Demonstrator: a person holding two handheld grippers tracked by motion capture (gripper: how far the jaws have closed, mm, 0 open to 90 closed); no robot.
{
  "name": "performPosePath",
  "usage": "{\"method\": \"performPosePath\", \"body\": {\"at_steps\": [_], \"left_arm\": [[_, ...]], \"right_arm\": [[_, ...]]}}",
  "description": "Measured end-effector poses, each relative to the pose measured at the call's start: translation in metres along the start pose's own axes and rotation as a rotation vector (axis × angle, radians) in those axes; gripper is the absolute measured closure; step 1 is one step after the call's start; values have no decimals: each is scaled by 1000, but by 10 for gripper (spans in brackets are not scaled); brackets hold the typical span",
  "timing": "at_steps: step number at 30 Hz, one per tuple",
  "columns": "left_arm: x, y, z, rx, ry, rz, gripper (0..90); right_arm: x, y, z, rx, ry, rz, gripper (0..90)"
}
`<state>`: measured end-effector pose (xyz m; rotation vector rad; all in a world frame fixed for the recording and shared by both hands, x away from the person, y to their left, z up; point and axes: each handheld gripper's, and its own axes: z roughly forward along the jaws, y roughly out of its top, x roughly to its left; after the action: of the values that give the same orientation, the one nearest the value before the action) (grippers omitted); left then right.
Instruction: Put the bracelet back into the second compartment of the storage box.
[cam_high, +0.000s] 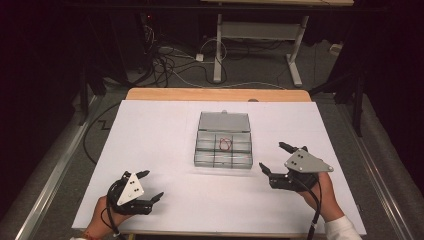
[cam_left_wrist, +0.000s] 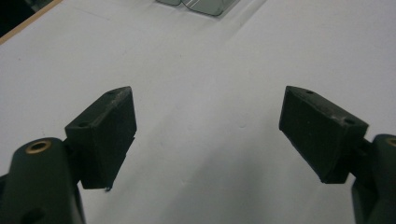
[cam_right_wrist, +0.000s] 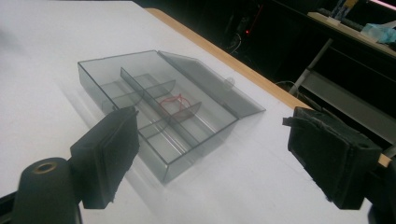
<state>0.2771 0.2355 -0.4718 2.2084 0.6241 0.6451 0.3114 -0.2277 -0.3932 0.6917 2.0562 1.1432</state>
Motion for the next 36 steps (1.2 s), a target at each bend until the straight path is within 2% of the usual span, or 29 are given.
{"method": "performPosePath", "body": {"at_steps": [6, 20, 36], "left_arm": [[0, 0, 0, 0, 0, 4, 180], [-1, 0, 1, 7, -4, 8, 180], [-2, 1, 3, 11, -7, 10, 181]], "right_arm": [[-2, -6, -6, 3, -10, -11, 173], [-2, -29, -14, 32, 5, -19, 172], [-13, -64, -33, 51, -24, 30, 169]]}}
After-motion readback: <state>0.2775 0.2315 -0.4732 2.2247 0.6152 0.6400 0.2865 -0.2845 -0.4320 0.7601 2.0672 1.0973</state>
